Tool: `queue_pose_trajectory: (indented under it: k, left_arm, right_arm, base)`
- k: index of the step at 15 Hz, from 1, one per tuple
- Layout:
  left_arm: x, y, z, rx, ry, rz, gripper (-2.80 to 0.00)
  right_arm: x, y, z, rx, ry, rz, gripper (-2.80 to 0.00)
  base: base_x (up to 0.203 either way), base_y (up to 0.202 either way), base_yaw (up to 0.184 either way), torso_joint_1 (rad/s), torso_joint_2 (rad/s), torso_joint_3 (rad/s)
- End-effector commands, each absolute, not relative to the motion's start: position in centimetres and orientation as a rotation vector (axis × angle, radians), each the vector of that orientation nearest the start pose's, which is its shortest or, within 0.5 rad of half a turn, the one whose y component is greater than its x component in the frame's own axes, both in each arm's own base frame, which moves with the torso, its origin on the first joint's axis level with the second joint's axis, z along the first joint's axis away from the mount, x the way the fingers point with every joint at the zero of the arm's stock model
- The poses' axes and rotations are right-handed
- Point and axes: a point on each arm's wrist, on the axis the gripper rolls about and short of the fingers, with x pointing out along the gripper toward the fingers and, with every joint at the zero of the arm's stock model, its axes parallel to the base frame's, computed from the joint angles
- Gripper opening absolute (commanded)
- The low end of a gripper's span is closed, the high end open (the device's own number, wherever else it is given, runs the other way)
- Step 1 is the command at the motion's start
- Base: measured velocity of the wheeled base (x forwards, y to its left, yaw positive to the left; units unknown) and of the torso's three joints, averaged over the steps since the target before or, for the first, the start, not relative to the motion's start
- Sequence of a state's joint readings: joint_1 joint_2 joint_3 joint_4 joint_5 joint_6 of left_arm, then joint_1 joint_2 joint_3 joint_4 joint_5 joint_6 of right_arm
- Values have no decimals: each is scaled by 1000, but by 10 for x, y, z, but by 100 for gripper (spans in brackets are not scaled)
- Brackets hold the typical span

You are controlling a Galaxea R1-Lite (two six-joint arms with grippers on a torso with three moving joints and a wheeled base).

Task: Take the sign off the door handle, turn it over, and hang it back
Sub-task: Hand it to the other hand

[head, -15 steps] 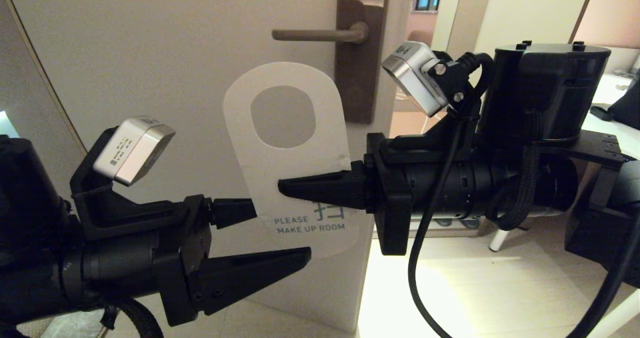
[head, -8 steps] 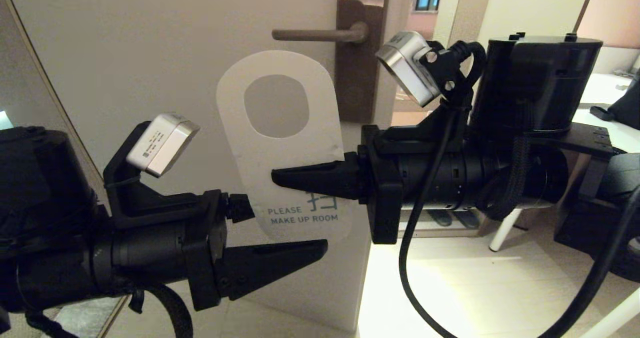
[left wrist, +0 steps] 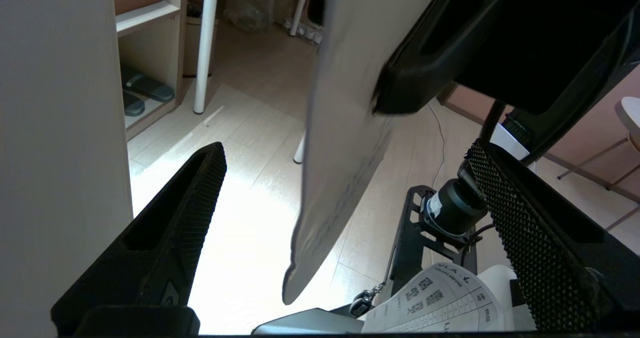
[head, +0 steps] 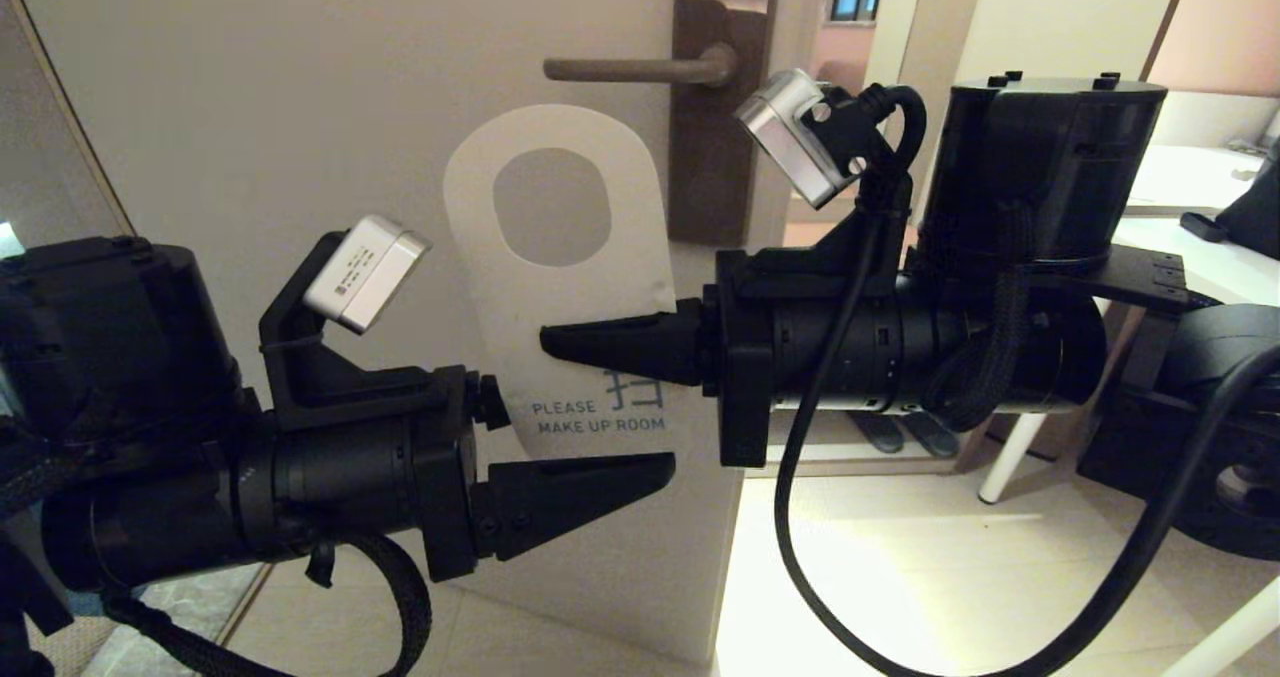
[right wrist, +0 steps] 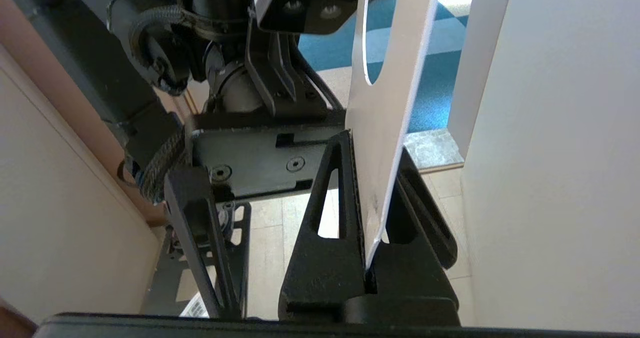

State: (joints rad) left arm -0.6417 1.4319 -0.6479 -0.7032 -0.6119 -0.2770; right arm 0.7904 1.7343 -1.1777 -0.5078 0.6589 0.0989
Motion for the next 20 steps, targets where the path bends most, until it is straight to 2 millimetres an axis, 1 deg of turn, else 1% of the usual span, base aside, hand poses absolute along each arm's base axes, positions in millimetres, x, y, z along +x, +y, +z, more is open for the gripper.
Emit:
queue_pose_trajectory:
  k: [1, 4, 6, 12, 15, 20]
  left_arm:
    - [180, -150, 219, -240, 260, -1235, 0]
    - [182, -150, 219, -242, 260, -1229, 0]
    - [182, -150, 219, -242, 260, -1226, 0]
    - [184, -148, 221, -245, 244, -1217, 0]
    - [187, -150, 227, -304, 212, -1223, 0]
    - [183, -150, 224, -311, 224, -1234, 0]
  right_arm:
    - [227, 249, 263, 80, 114, 1449, -280]
    - [226, 248, 266, 122, 132, 1449, -280]
    - [227, 249, 270, 151, 102, 1442, -280]
    - [227, 249, 267, 153, 112, 1432, -280]
    - [227, 249, 266, 153, 114, 1435, -280]
    - [227, 250, 265, 151, 118, 1434, -280]
  base:
    - [0, 0, 0, 0, 0, 0]
    - [0, 0, 0, 0, 0, 0]
    - [0, 0, 0, 0, 0, 0]
    - [0, 0, 0, 0, 0, 0]
    - [0, 0, 0, 0, 0, 0]
    - [0, 0, 0, 0, 0, 0]
